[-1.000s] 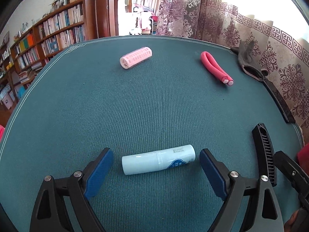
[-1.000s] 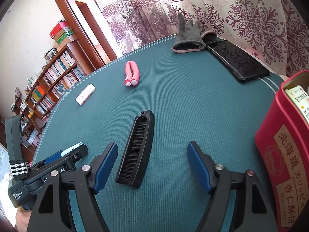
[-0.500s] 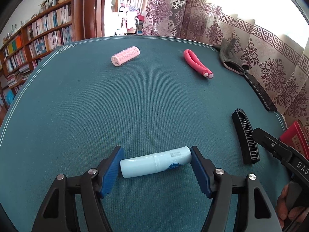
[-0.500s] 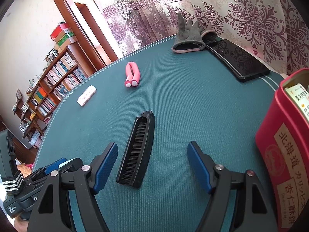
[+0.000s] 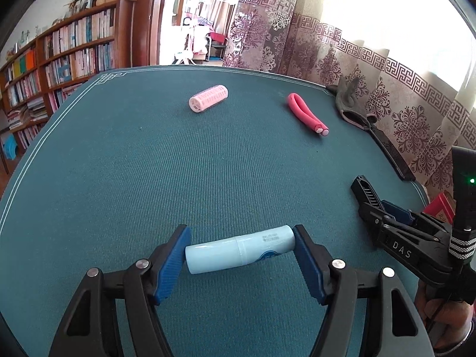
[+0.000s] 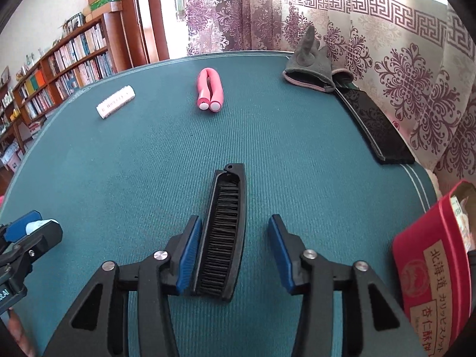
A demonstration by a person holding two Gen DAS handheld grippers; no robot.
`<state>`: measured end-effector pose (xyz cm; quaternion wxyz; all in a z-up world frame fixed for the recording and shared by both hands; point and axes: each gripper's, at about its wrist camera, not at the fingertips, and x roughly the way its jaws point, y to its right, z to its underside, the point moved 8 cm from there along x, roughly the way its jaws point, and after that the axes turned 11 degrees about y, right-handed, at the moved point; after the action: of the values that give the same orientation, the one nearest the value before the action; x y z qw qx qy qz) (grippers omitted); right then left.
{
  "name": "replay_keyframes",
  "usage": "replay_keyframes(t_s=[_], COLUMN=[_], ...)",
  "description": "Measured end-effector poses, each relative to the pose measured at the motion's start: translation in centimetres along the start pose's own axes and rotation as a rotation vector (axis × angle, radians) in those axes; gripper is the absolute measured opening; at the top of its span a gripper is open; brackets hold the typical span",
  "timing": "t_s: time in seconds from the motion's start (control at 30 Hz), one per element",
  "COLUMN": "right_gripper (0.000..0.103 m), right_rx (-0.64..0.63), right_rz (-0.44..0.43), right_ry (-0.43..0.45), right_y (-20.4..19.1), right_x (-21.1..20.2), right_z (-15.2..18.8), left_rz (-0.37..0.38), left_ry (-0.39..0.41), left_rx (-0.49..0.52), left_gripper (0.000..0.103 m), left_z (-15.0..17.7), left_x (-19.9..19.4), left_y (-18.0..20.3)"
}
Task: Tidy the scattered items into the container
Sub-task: 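Carry the light blue tube and black comb over the red tin and release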
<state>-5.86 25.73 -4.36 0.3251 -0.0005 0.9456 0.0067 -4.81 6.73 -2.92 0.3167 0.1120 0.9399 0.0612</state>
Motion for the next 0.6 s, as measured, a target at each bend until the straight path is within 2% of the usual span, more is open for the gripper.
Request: replay_keyframes(t_s=[0.03,0.07,0.13,0.27,0.43,0.6], right_gripper=[0.031,0.029,0.029,0.029,0.029,0.029], right_rx=[-0.012,-0.018,-0.007,0.116,0.188,0.231], right_rz=[-0.009,-0.008,-0.007,-0.075,-0.060,-0.011], right_ry=[0.001,0.002,0.001,0.013,0.097,0.189], right_y=[-0.3,-0.4,-0.4,0.5,3.2,6.8], right_x=[0.0,-0.1,-0.3,-2.1,-6.3,-11.2], right_z=[0.0,0.0,0.1,0.2,-0.8,-1.5], left_rz=[0.003,0.006,0.013,0.026,0.056,0.118], left_ry=[0.002,0.003,0.007,0.016,0.026,0.027], left_rx=[-0.002,-0.003,-0.008,-0.008,0.018,0.061], left_gripper=[0.071,0.071,0.071,0.071,0.071,0.071], left_z=[0.0,0.0,0.0,-0.3,-0.6,-1.0], left_x=[-0.1,-0.2,-0.4,-0.9,-1.3,-1.6], left_y=[-0.1,-0.1,-0.1,0.2,2.1,5.6])
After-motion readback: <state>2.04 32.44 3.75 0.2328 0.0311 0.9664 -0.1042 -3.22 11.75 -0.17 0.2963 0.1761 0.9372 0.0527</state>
